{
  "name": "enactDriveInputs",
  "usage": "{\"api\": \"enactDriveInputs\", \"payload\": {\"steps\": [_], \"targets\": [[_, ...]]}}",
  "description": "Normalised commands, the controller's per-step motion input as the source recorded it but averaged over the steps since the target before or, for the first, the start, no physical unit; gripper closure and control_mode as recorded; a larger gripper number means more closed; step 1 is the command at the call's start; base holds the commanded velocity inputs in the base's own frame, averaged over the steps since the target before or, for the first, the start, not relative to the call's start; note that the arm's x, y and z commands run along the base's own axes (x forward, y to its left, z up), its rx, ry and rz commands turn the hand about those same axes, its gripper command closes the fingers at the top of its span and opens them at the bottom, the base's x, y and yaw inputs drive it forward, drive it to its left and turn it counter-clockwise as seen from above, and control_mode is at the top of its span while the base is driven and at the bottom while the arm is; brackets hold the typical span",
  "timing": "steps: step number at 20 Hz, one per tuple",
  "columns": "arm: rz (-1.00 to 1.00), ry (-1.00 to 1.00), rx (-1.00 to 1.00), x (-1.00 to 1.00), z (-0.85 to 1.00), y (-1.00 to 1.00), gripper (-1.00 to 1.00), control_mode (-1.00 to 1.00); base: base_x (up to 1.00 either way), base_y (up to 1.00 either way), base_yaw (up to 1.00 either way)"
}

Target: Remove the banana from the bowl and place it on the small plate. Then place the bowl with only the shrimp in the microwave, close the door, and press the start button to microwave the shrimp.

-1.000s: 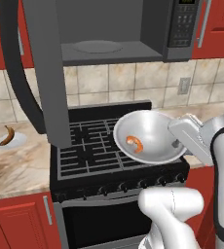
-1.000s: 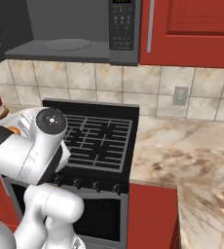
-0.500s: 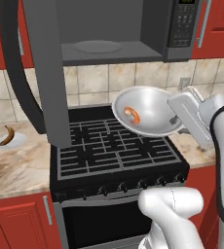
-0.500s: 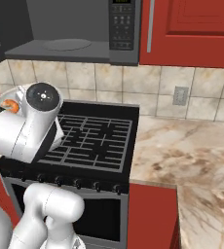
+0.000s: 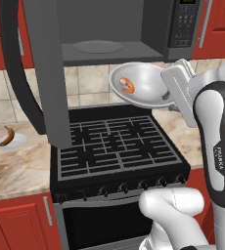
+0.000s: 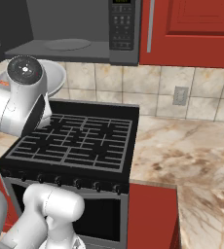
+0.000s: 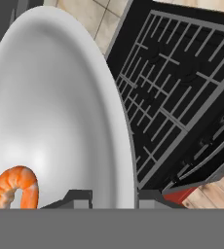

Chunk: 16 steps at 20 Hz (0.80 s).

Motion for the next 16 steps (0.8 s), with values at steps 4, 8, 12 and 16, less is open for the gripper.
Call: {"api": "enactDriveInputs", "payload": {"steps": [4,8,12,16], "targets": [[-0.09,-0.01,0.14,0.00,0.54,0.00,1.00,-1.00,0.00,0.00,0.00],[-0.13,0.00,0.10,0.11,0.36,0.00,1.00,-1.00,0.00,0.00,0.00],[-0.17,0.01,0.05,0.38,0.23,0.07,1.00,-1.00,0.00,0.00,0.00],[-0.16,0.00,0.06,0.46,0.12,0.08,1.00,-1.00,0.00,0.00,0.00]]}}
